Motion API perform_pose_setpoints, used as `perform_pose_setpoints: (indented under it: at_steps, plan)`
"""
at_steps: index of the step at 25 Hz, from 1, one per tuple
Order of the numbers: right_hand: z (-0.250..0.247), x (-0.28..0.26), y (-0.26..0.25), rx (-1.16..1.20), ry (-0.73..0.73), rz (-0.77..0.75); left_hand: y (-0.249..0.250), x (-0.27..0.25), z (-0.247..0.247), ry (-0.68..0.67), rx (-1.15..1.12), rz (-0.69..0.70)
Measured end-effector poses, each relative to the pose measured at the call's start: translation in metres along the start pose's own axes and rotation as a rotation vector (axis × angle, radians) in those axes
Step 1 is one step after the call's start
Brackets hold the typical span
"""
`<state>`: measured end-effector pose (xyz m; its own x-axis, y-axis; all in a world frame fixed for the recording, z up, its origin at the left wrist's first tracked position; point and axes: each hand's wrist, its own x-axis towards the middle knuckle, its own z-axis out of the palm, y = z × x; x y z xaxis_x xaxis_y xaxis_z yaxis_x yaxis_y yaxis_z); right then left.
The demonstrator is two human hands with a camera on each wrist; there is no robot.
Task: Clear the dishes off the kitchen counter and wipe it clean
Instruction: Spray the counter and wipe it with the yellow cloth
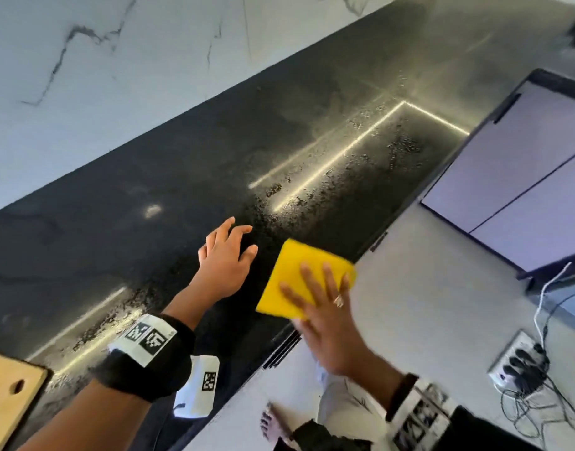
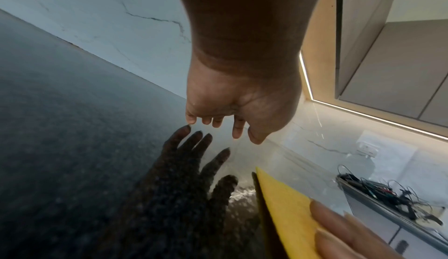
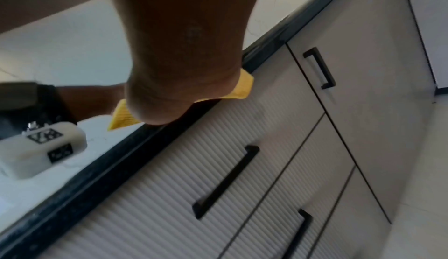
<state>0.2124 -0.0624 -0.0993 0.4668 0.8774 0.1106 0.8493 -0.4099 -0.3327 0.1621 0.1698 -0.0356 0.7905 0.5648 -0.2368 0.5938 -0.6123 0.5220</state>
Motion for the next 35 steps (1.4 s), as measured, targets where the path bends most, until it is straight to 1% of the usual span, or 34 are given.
perform_pose_setpoints:
  at_steps: [1, 2, 3, 5, 6, 9, 10, 11, 13, 14, 16, 18, 19, 20, 21, 23, 24, 25, 26, 27, 28, 29, 30, 31, 32, 33, 35]
  plan:
    - [0.004, -0.018, -0.012, 0.007, -0.052, -0.105, 0.002, 0.000, 0.004, -0.010, 0.012, 0.014]
    - [0.006, -0.025, -0.013, 0.019, -0.079, -0.168, 0.005, 0.001, 0.007, -0.016, 0.031, 0.027]
    - [0.006, -0.025, -0.006, 0.019, -0.067, -0.197, 0.008, 0.003, 0.010, -0.014, 0.054, 0.045]
    - [0.014, -0.019, 0.013, 0.004, 0.023, -0.198, 0.013, 0.007, 0.014, -0.009, 0.094, 0.077]
    - [0.019, -0.014, 0.023, 0.066, 0.099, -0.150, 0.015, 0.010, 0.014, -0.013, 0.109, 0.093]
    - [0.022, 0.009, 0.067, 0.323, 0.349, 0.168, 0.027, 0.025, 0.009, -0.053, 0.159, 0.136]
    - [0.015, 0.021, 0.086, 0.329, 0.392, 0.251, 0.032, 0.034, 0.006, -0.066, 0.179, 0.141]
    - [0.005, 0.035, 0.108, 0.263, 0.407, 0.315, 0.036, 0.047, 0.001, -0.075, 0.194, 0.140]
    - [-0.023, 0.066, 0.152, 0.072, 0.350, 0.399, 0.044, 0.077, -0.010, -0.084, 0.183, 0.114]
    - [-0.039, 0.085, 0.173, 0.003, 0.288, 0.435, 0.047, 0.096, -0.016, -0.073, 0.152, 0.090]
    - [-0.063, 0.119, 0.203, -0.056, 0.107, 0.527, 0.053, 0.132, -0.025, -0.047, 0.084, 0.056]
    - [-0.080, 0.164, 0.214, -0.064, -0.054, 0.618, 0.060, 0.176, -0.034, -0.025, 0.044, 0.030]
    - [-0.085, 0.187, 0.208, -0.083, -0.132, 0.606, 0.064, 0.198, -0.038, -0.023, 0.048, 0.018]
    - [-0.086, 0.206, 0.194, -0.116, -0.208, 0.525, 0.068, 0.220, -0.042, -0.022, 0.065, 0.008]
    - [-0.081, 0.219, 0.177, -0.146, -0.278, 0.372, 0.071, 0.242, -0.045, -0.018, 0.095, -0.018]
    - [-0.072, 0.225, 0.150, -0.126, -0.411, 0.004, 0.074, 0.274, -0.050, -0.024, 0.151, -0.150]
    - [-0.072, 0.226, 0.152, -0.108, -0.457, -0.118, 0.073, 0.282, -0.051, -0.059, 0.169, -0.222]
    - [-0.077, 0.241, 0.169, -0.114, -0.477, -0.176, 0.071, 0.288, -0.051, -0.109, 0.172, -0.274]
    - [-0.083, 0.264, 0.194, -0.156, -0.484, -0.159, 0.069, 0.290, -0.050, -0.149, 0.169, -0.298]
    - [-0.091, 0.292, 0.219, -0.204, -0.476, -0.059, 0.067, 0.290, -0.049, -0.174, 0.158, -0.300]
    - [-0.101, 0.325, 0.242, -0.204, -0.454, 0.102, 0.065, 0.291, -0.048, -0.190, 0.139, -0.295]
    - [-0.108, 0.359, 0.259, -0.156, -0.431, 0.274, 0.064, 0.292, -0.049, -0.201, 0.119, -0.298]
    - [-0.111, 0.389, 0.266, -0.097, -0.408, 0.411, 0.064, 0.294, -0.051, -0.215, 0.110, -0.307]
    - [-0.107, 0.410, 0.264, -0.056, -0.392, 0.498, 0.065, 0.296, -0.051, -0.233, 0.112, -0.311]
    - [-0.100, 0.422, 0.253, -0.048, -0.390, 0.505, 0.067, 0.298, -0.050, -0.253, 0.115, -0.313]
    - [-0.090, 0.429, 0.234, -0.047, -0.402, 0.456, 0.068, 0.300, -0.050, -0.273, 0.119, -0.316]
    - [-0.069, 0.430, 0.188, -0.073, -0.432, 0.269, 0.066, 0.304, -0.053, -0.291, 0.116, -0.328]
